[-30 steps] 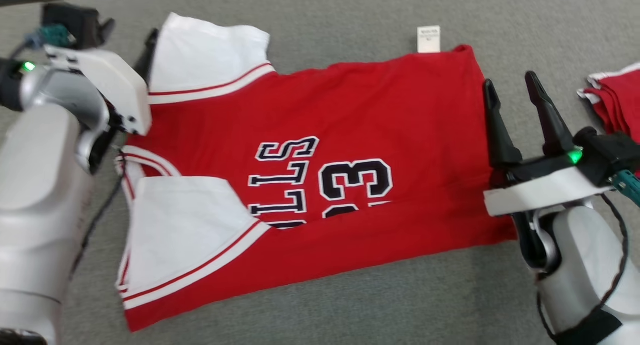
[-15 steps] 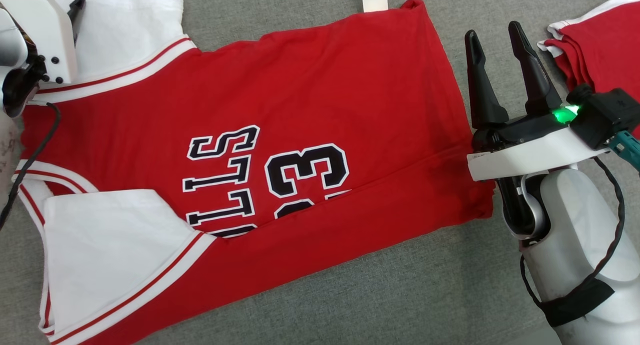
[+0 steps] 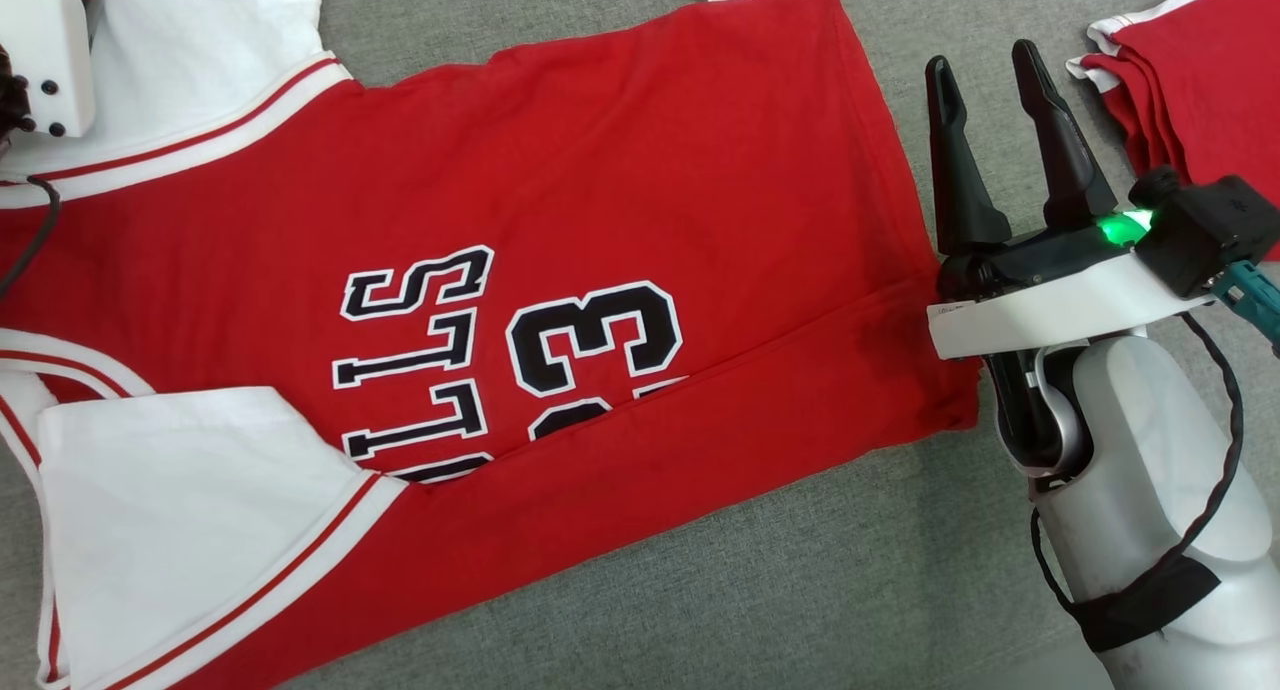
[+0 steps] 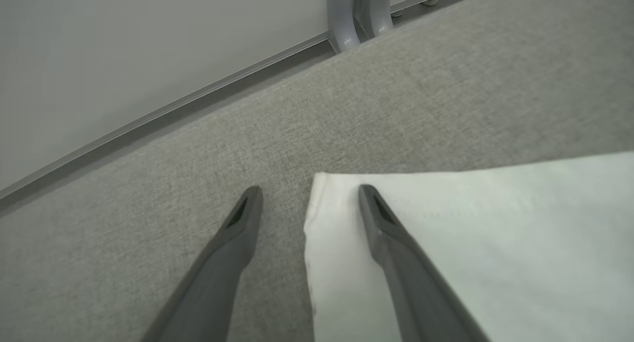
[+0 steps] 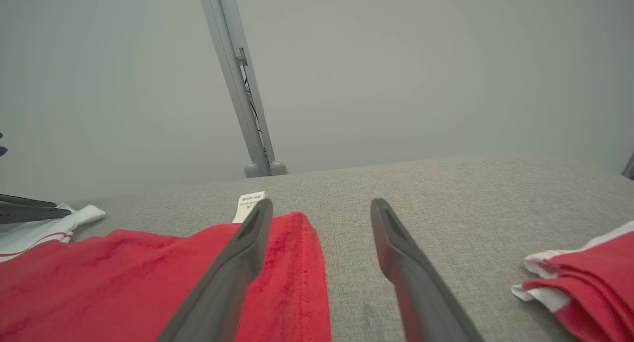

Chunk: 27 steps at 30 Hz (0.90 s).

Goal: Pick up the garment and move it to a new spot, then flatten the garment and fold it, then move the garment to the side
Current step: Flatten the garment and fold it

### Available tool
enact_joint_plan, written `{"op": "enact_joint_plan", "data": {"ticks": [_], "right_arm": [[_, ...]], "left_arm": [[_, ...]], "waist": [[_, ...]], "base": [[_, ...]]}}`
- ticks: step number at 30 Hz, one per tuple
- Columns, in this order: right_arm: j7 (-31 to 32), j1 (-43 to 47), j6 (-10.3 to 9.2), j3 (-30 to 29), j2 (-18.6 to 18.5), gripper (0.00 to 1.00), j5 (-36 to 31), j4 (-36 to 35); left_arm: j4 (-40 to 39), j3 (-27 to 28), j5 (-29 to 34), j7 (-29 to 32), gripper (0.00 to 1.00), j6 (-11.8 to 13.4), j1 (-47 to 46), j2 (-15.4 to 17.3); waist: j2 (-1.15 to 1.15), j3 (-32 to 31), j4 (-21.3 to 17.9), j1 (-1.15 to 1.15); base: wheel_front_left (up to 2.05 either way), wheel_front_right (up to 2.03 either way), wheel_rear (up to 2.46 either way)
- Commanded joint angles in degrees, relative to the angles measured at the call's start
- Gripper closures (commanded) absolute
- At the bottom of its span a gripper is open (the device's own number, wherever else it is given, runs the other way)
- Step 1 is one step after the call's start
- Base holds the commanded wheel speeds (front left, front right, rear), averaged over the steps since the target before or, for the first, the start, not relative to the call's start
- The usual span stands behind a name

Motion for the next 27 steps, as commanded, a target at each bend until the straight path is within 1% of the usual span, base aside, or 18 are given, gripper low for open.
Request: {"op": "enact_joint_plan", "data": {"ticks": [1,3,4,5,7,9,12,15,17,19,22,27], "right_arm": [[-0.3,-0.5,0.0,-0.2,0.1,0.0,-0.1,-0.1],[-0.3,-0.5,0.0,-0.3,0.1,0.0,-0.1,-0.1],[-0.3,-0.4,0.0,-0.4,0.1,0.0,-0.1,-0.1],[-0.3,-0.4,0.0,-0.6,0.0,0.0,-0.1,0.0],[-0.3,-0.3,0.0,-0.9,-0.4,0.0,-0.2,0.4],[-0.3,-0.7,0.0,-1.4,-0.9,0.0,-0.2,0.8],[-0.2,-1.4,0.0,-1.8,-1.9,0.0,1.3,1.8],[1.1,-3.0,0.0,-1.6,-4.7,0.0,2.9,3.4],[3.1,-4.2,0.0,-1.2,-6.6,0.0,4.8,4.8],[4.9,-5.2,0.0,-0.3,-9.3,0.0,7.1,6.0],[7.7,-6.4,0.0,1.9,-14.7,0.0,9.6,7.9],[12.2,-8.5,0.0,6.5,-21.4,0.0,14.6,10.4]], "left_arm": [[1.3,-0.8,-0.4,1.1,0.0,0.0,0.7,0.0],[2.2,-0.8,-2.1,2.6,0.0,0.0,0.9,-0.5],[2.5,-1.0,-2.7,3.2,0.47,0.0,1.1,-0.8],[2.5,-1.3,-3.4,4.0,1.0,0.0,1.3,-1.2],[2.0,-2.0,-5.1,5.3,1.0,0.0,1.6,-1.6],[1.0,-2.2,-6.5,4.8,1.0,0.0,1.5,-1.7],[-0.8,-2.2,-7.9,1.4,1.0,0.0,0.8,-2.2],[-3.5,-3.4,-9.0,-2.3,1.0,0.0,1.2,-3.2],[-5.5,-4.0,-10.1,-4.9,1.0,0.0,2.0,-3.7],[-7.4,-3.8,-11.8,-7.7,1.0,0.0,3.2,-4.9],[-10.7,-4.6,-13.7,-10.6,1.0,0.0,4.9,-7.0],[-15.4,-6.5,-15.5,-13.8,1.0,0.0,7.8,-7.9]], "waist": [[0.0,0.3,-0.2,0.0],[0.0,0.5,-0.3,0.0],[0.0,0.5,-0.3,0.0],[0.0,0.5,-0.3,0.0],[0.0,0.3,0.1,0.0],[0.0,0.0,0.9,0.0],[0.0,-0.4,2.8,0.0],[0.0,-1.2,5.3,0.0],[0.0,-1.7,7.5,0.0],[0.0,-2.4,10.1,0.0],[0.0,-3.2,13.9,0.0],[0.0,-4.3,18.3,0.0]], "base": [[0.0,0.0,0.0],[0.0,0.0,0.0],[0.0,0.0,0.0],[0.0,0.0,0.0],[0.0,0.0,0.0],[0.0,0.0,0.0],[0.0,0.0,0.0],[0.0,0.0,0.0],[0.0,0.0,0.0],[0.0,0.0,0.0],[0.0,0.0,0.0],[0.0,0.0,0.0]]}}
